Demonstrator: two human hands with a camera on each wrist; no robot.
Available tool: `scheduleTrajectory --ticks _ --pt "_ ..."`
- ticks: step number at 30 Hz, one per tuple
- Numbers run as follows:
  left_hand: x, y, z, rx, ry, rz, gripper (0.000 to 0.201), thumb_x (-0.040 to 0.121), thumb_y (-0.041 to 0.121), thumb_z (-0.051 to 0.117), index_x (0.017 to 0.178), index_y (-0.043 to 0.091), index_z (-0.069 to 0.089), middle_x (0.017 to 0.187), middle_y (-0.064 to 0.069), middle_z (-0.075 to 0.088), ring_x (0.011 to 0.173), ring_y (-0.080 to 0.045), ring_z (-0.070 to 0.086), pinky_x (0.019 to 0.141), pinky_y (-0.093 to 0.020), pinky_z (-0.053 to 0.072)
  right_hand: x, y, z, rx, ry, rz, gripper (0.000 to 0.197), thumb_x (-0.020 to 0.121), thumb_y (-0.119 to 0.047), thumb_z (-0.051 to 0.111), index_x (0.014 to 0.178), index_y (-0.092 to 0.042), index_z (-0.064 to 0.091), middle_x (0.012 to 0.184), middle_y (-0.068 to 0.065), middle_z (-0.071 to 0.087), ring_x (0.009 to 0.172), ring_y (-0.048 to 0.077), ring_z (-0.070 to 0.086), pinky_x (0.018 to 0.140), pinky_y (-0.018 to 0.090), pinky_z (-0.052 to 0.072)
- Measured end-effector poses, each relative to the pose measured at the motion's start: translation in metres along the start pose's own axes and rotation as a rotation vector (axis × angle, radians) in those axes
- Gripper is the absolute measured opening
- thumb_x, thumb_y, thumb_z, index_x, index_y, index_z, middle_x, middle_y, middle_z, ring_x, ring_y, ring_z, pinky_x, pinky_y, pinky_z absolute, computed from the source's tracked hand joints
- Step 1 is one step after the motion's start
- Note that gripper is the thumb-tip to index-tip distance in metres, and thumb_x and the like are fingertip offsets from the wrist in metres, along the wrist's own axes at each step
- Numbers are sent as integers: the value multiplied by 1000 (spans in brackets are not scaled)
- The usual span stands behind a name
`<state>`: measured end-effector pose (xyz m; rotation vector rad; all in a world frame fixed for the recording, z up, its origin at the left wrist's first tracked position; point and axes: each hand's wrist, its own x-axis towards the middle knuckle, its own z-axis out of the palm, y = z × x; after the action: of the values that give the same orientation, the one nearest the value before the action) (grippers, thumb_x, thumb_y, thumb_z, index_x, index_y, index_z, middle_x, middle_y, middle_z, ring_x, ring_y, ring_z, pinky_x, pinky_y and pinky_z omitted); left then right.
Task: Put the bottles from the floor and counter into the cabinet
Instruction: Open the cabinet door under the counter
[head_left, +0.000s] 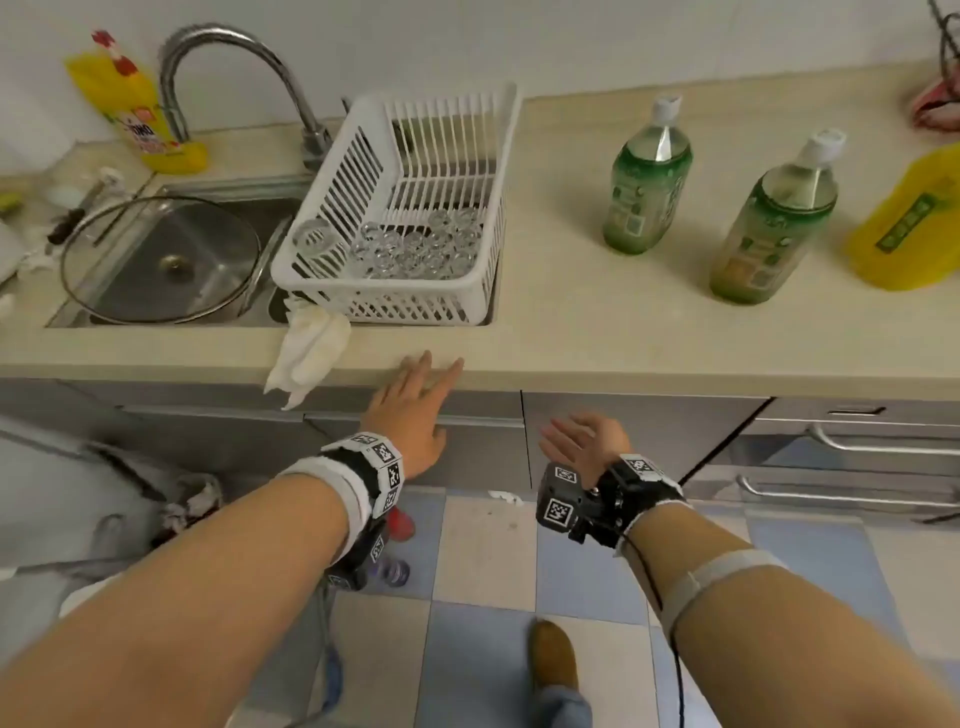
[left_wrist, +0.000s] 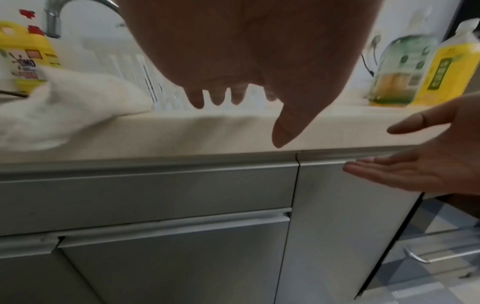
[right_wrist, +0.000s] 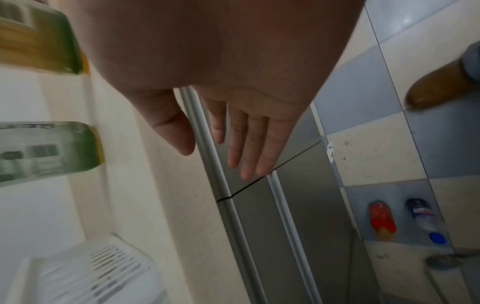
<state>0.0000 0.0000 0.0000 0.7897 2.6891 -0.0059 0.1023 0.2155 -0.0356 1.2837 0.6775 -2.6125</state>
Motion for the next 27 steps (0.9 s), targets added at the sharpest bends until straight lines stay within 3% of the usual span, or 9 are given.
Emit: scheduleTrajectory --ticks 2,5,11,15,18,21,23,25,27 --pt "11 -4 5 48 -1 -5 94 96 33 55 155 43 -17 169 -4 -20 156 -28 -14 126 -53 4 22 -8 6 15 16 -3 24 101 -16 39 107 -1 57 146 14 49 138 29 46 115 41 37" --pt "15 -11 18 25 40 -8 90 97 45 51 154 46 -18 168 1 -22 155 -24 -19 125 -56 5 37 -14 16 81 3 -20 35 98 -11 39 128 0 52 143 13 52 137 28 47 114 43 37" --pt "18 -11 28 -85 59 -41 77 98 57 38 153 52 -15 167 8 -25 154 -20 -25 123 -61 7 46 -15 32 49 16 -54 19 93 -1 37 82 -6 52 94 14 65 95 27 62 112 40 40" --pt "17 -10 29 -103 49 -31 77 98 58 38 153 51 -17 166 8 -28 152 -21 -29 120 -61 6 43 -3 30 1 65 -88 20 94 -2 40 88 -2 59 105 14 67 110 27 62 108 34 44" --pt "13 -8 25 -99 46 -20 76 98 57 37 154 48 -14 167 5 -24 154 -22 -25 120 -60 9 33 14 15 -113 95 -102 21 95 -1 42 97 3 62 111 16 67 104 24 65 91 30 53" --pt "7 -1 17 -93 54 -19 74 99 46 43 159 40 0 170 -2 -14 156 -27 -14 121 -59 13 11 32 -10 -222 179 -151 30 97 -4 43 123 6 55 118 22 65 106 28 67 86 33 55" --pt "-1 9 14 -101 65 3 67 97 37 48 157 32 19 170 -8 -2 157 -30 -2 121 -56 15 -14 45 -24 -308 256 -168 23 97 -4 44 116 3 55 108 24 64 93 29 67 86 38 55" --pt "-13 22 15 -91 53 64 59 94 32 51 151 27 37 167 -13 13 154 -32 13 120 -53 21 -40 59 -43 -456 365 -197 13 93 -3 50 105 -1 56 98 21 65 77 27 65 77 38 56" --pt "-25 39 20 -78 8 139 52 93 30 54 145 24 46 163 -12 24 149 -33 24 117 -52 25 -65 69 -68 -641 494 -235 17 89 -7 54 104 -2 58 99 19 67 73 26 64 74 41 58"
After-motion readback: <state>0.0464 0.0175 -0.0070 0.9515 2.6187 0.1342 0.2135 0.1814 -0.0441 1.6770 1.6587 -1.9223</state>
